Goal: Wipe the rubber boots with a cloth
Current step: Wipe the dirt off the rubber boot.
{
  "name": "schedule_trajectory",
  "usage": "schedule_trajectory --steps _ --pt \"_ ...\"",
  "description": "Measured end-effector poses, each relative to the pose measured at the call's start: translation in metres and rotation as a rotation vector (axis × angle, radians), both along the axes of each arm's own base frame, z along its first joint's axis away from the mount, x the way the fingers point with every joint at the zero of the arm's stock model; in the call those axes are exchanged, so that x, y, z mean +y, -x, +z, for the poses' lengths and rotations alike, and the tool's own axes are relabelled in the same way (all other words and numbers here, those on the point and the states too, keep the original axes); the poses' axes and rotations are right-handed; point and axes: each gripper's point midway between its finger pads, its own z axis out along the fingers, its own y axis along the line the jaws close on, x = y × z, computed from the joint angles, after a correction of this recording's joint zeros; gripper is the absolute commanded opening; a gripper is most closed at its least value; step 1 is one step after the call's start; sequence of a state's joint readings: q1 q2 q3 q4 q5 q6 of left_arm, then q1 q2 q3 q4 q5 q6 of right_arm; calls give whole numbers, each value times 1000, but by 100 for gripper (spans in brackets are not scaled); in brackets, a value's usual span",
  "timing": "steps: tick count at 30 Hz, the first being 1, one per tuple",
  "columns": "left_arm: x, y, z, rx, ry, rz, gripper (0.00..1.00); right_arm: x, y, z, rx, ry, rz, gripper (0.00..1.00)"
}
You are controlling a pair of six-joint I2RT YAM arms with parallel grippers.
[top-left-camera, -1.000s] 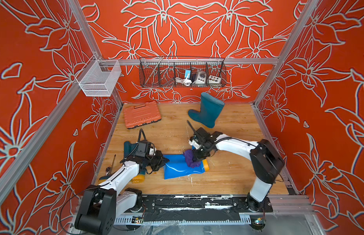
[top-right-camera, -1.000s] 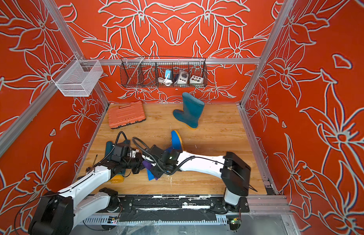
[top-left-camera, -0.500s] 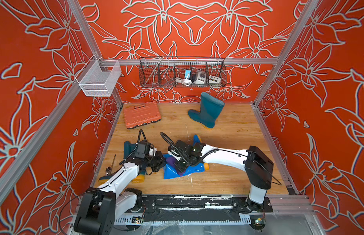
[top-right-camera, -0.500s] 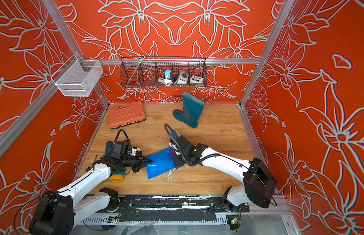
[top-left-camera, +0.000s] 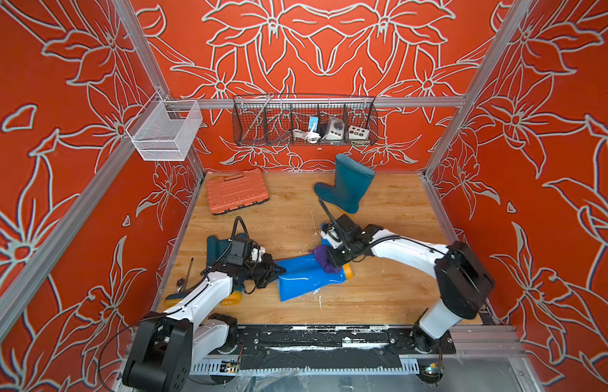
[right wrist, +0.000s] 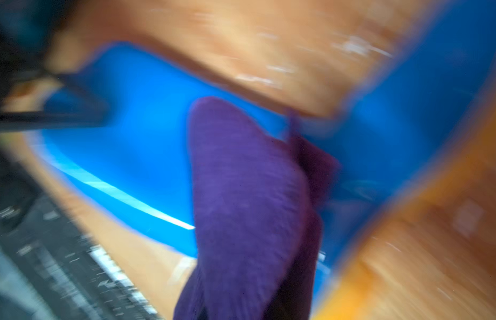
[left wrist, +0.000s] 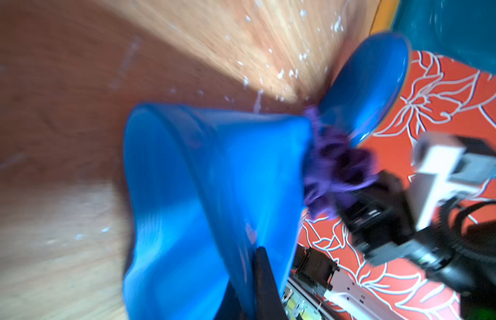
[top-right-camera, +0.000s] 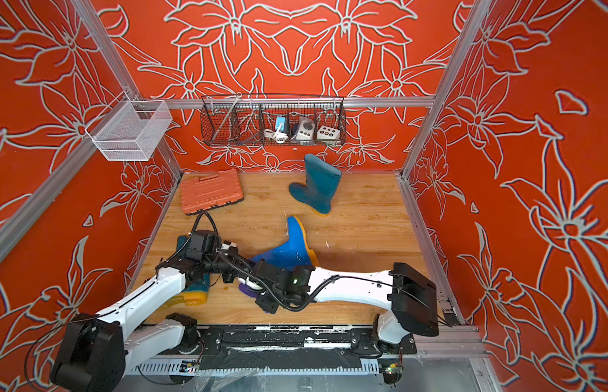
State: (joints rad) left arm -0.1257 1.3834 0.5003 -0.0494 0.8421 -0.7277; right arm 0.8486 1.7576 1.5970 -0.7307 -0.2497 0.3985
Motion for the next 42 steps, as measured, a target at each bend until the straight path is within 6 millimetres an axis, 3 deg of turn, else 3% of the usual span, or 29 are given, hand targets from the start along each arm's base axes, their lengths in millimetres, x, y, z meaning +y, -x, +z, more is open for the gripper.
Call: schedule_trajectory --steps 4,6,8,11,13,15,20,23,25,27,30,32,35,37,39,42 --pt "0 9 -10 23 -13 20 0 70 24 -41 106 -37 114 0" --pt "2 12 -12 25 -22 33 0 92 41 -69 182 -39 153 0" --pt "5 13 -13 17 -41 45 0 97 49 -93 238 -16 166 0" --pt "9 20 -18 25 -66 61 0 88 48 -110 279 19 150 0" --pt "10 19 -17 12 -71 66 0 71 45 -116 285 38 126 0" --pt "10 18 -16 1 -73 68 0 42 44 -123 292 74 94 0" --pt "11 18 -16 -7 -75 70 0 -57 27 -127 298 159 -60 0" --pt "9 17 -15 -17 -71 64 0 -76 14 -110 268 155 -104 0" --pt "9 17 -15 -18 -72 64 0 -71 12 -101 245 154 -98 0" --pt "9 17 -15 -19 -74 63 0 -51 11 -92 209 156 -70 0" --pt "10 18 -16 -19 -78 58 0 7 16 -82 163 128 31 0" --pt "10 18 -16 -24 -79 54 0 53 29 -82 147 104 119 0" --pt "10 19 -16 -27 -81 51 0 91 57 -94 155 103 225 0" --pt "10 20 -17 -22 -85 51 0 90 71 -105 176 132 256 0" --pt "12 22 -18 -17 -89 55 0 74 68 -113 198 152 240 0" --pt "13 21 -12 -37 -86 60 0 19 51 -128 252 204 141 0"
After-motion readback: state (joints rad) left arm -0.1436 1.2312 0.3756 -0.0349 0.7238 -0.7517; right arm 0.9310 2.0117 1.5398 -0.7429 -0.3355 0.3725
